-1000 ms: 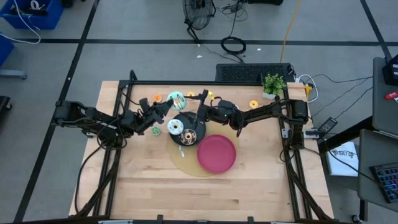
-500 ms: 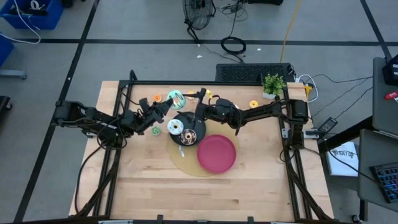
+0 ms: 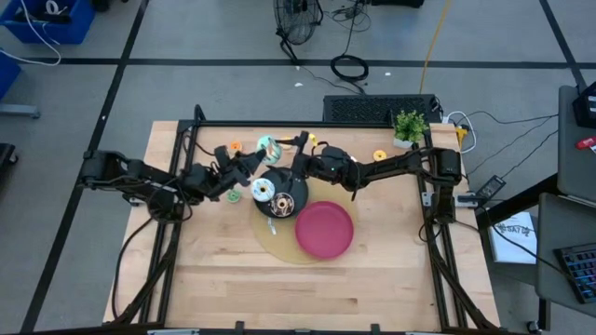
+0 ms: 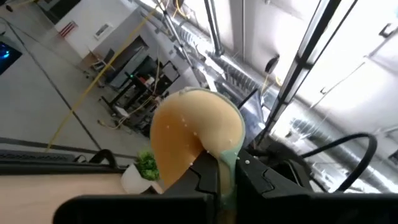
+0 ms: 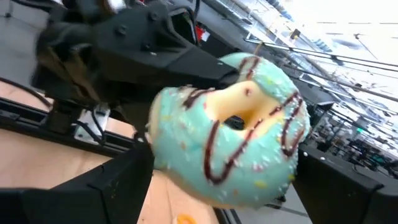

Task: Pick & Place donuts
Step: Put the large blue donut on the black plate

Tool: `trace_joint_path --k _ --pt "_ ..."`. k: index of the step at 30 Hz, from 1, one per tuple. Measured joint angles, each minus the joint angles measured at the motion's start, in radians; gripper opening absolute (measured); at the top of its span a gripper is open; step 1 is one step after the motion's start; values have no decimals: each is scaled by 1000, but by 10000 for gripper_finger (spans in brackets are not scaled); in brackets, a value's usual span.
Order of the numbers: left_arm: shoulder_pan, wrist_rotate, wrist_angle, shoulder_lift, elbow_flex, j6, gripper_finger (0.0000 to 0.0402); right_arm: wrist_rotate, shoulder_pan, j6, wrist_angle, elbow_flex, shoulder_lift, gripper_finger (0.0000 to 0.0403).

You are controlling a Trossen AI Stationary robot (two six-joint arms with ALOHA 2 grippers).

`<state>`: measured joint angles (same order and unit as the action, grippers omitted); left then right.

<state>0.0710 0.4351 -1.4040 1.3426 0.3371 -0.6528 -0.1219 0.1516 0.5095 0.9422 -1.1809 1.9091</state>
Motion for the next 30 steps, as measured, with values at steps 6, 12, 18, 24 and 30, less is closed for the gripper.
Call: trace_joint_path --k 6,12,18,24,30 --pt "-13 0 22 0 13 57 12 -34 -2 2 -12 0 0 339" --pt "-15 13 1 -3 -10 75 16 -33 -3 1 -18 0 0 338" --pt "-3 10 -76 -3 -62 52 12 -32 -3 0 -20 0 1 338" --pt "9 5 -156 -3 -133 4 12 -20 -3 -4 -6 0 1 338" --pt "9 4 -160 -2 -139 -7 12 41 -3 -50 17 0 1 338"
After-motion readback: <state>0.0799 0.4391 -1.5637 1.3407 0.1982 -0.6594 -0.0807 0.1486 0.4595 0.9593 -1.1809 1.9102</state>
